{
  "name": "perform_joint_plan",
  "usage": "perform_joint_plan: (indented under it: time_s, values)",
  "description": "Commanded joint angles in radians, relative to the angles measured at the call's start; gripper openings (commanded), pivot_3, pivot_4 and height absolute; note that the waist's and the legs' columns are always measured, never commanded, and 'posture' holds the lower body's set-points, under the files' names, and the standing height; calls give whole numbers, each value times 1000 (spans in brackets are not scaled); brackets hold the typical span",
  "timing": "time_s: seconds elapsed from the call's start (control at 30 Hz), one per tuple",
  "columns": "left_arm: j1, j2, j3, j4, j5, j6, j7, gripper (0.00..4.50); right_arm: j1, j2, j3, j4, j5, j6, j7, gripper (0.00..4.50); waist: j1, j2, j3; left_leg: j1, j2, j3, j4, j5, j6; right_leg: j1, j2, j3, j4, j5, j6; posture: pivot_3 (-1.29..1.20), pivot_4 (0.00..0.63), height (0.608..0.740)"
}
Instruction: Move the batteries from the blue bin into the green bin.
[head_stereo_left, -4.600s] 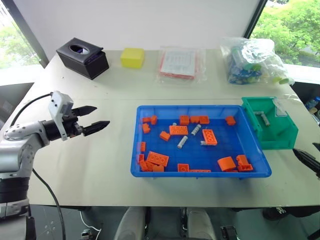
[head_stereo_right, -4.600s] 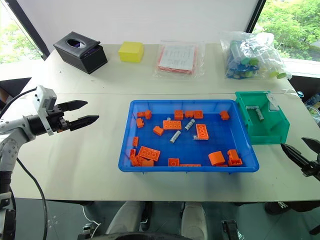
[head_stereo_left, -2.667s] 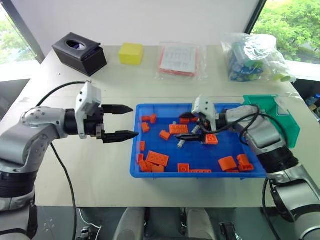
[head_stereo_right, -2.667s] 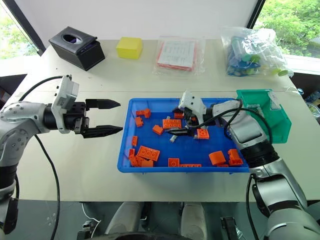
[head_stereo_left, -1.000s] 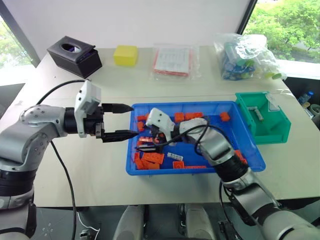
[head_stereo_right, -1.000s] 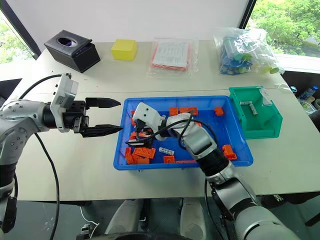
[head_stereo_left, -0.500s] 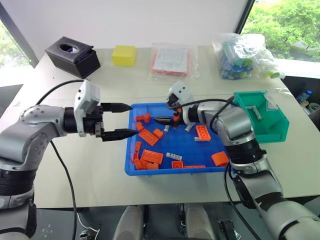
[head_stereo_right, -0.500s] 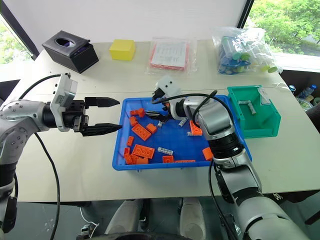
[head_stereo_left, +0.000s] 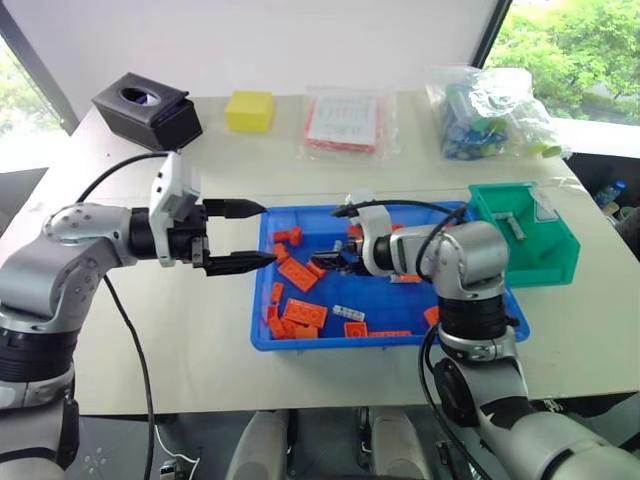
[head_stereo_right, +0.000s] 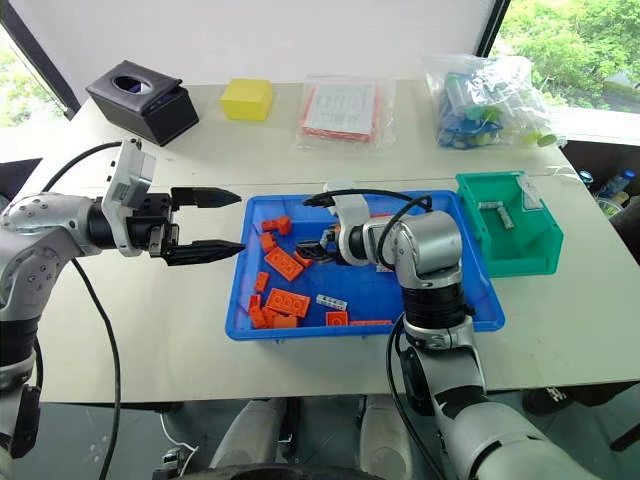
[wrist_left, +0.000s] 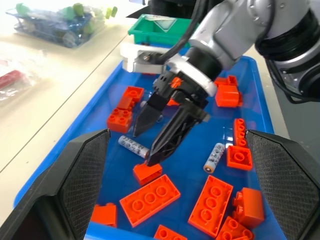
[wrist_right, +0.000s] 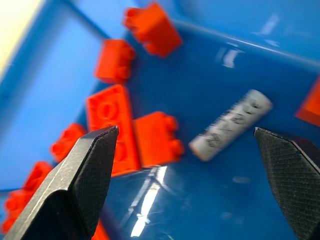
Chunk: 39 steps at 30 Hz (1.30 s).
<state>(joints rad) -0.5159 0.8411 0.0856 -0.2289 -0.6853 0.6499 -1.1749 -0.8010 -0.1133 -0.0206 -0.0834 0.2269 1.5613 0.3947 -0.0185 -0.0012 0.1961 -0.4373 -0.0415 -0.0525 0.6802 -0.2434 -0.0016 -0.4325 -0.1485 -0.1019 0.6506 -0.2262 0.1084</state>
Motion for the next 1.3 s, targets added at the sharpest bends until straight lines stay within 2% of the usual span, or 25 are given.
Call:
perform_joint_plan:
  time_s: [0.03,0.23,0.27,0.33,0.53,0.57,0.77,0.87,1.0,1.13,1.3]
  values:
    - [-18,8,8,-16,-9,1,-6,4500,-8,6,-33,37,4,-49,-31,4434,0,0,0,0,0,0,0,0,0,0,0,0,0,0,0,0,150,692]
    - [-16,0,7,-21,-7,1,5,4500,-17,30,-31,147,-1,-141,-64,4434,-4,-1,-1,3,0,1,0,0,0,2,1,1,0,0,0,0,150,692]
    - [-16,-1,7,-23,-8,2,8,4500,-18,33,-28,158,0,-146,-66,4198,-5,-1,-1,6,1,2,0,0,0,4,1,2,0,0,0,0,150,692]
    - [-15,-2,9,-24,-9,2,9,4500,-14,39,-17,161,6,-141,-68,3629,-4,-1,-1,10,2,3,-1,0,0,7,2,4,0,0,0,0,150,692]
    - [-25,-2,15,-7,-5,-7,10,4500,5,24,28,128,22,-110,-63,500,-3,-1,-1,11,4,4,-4,0,0,5,7,7,0,-1,-3,0,150,692]
    - [-27,-2,15,-6,-4,-8,11,4500,3,22,28,128,24,-108,-64,94,-3,-1,-1,11,4,4,-4,0,0,4,7,7,0,-1,-3,0,150,692]
    - [-35,-12,5,0,1,-15,11,4500,-15,-6,37,117,34,-125,-62,76,-1,-1,-1,11,5,4,-6,0,0,3,9,8,-1,-2,-4,0,150,692]
    - [-44,-18,-2,3,4,-17,7,4500,-27,-44,15,44,65,-64,-45,76,2,-1,0,11,5,4,-7,0,0,3,9,8,-1,-2,-4,0,150,692]
    - [-45,-22,-14,4,7,-21,-3,4500,-96,-132,-156,-101,177,51,-2,76,6,-1,0,10,5,4,-7,0,0,3,9,9,-2,-2,-4,0,150,692]
    - [-49,-32,-24,13,12,-27,-7,4500,-115,-342,-274,-150,280,53,24,76,10,-1,1,9,5,4,-8,0,0,3,9,9,-3,-2,-4,0,150,692]
    - [-59,-52,-36,30,23,-38,-14,4500,-43,-639,-341,-102,242,2,46,76,8,-2,2,10,5,7,-13,0,0,3,9,9,-7,-2,-4,0,150,692]
